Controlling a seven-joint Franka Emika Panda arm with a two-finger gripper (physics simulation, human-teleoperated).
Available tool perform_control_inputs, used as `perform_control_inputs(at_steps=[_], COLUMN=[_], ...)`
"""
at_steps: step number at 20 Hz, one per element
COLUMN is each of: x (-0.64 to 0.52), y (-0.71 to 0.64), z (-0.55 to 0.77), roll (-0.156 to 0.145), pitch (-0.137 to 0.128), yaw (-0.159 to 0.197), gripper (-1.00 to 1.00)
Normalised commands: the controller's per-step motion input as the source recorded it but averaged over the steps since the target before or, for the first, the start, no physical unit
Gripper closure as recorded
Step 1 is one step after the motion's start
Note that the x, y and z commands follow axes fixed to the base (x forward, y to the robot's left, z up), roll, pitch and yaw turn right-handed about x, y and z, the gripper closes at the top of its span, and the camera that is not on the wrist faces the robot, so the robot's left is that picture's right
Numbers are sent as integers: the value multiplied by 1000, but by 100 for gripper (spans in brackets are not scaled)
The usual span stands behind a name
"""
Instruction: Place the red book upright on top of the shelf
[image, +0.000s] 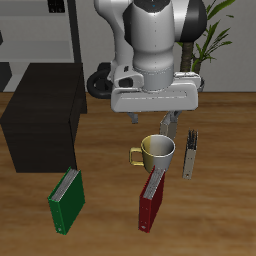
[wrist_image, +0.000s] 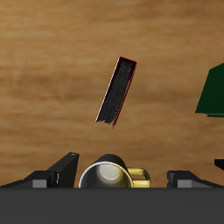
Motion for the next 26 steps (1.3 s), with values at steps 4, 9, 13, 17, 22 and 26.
perform_control_inputs(at_steps=[4,9,13,17,22,26], x=[187,301,220,84,-13,50], y=[54,-34,116,72,136,-99], z=[11,11,-159,-122,-133,-79], roll=[4,-11,47,31,38,-8], pitch=[-11,-41,-31,1,-31,-21], yaw=[-28,-35,10,-22,-8,-44], gripper=[-100,-100,-100,-100,-100,-100])
